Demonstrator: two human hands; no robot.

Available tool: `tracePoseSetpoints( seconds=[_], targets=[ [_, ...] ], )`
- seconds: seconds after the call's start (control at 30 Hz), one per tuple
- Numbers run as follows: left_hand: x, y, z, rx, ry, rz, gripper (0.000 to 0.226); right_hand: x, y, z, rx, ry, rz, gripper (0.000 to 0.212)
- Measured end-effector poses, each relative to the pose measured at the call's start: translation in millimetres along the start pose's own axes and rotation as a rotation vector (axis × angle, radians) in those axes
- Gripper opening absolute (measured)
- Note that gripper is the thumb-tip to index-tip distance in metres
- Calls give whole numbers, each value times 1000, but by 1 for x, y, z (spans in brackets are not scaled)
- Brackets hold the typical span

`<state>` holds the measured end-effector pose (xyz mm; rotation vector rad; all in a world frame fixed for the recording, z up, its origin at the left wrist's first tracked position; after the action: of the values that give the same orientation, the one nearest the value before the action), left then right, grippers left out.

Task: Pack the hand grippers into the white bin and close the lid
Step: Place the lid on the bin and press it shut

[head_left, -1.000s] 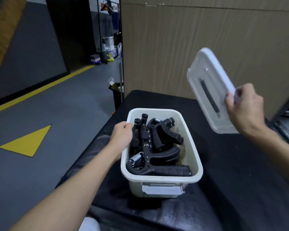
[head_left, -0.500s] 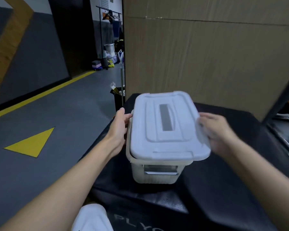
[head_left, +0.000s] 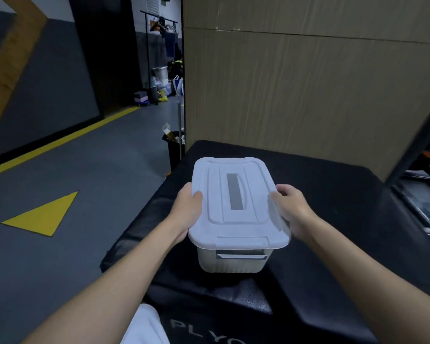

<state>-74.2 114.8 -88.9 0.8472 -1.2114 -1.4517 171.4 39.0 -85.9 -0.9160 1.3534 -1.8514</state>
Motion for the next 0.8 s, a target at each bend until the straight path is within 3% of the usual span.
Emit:
tracePoseSetpoints(
  seconds=[0.13, 0.23, 0.4, 0.57, 0.73, 0.8],
  targets=[
    [-9, 3, -3, -56, -6, 2, 31, -6, -3, -4, 277, -18, 83, 23],
    [-13, -2, -2, -118, -13, 76, 31, -7, 2, -8, 284, -54, 24, 20],
    [3, -24, 1, -18, 15, 215, 23, 4, 12, -1, 72, 37, -87, 29],
    [-1, -25, 8, 54, 83, 145, 45, 19, 23, -1, -136, 35, -202, 7],
    [-24, -2, 0, -171, -60, 68, 13, 64, 40, 7, -371, 105, -291, 4],
    [-38, 11, -14, -313, -165, 31, 25, 84, 46, 12, -442, 127, -311, 16]
  ],
)
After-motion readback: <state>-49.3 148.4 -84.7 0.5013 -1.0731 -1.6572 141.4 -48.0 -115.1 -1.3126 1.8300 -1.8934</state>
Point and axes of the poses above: each hand's wrist, its own x-axis away from the middle knuckle, its own z-axis out of the back of the hand, y = z × x, the point moved 9 cm from there along -x, towards the middle knuckle, and after that the axes turned 5 degrees about -x, right-handed, at the moved point
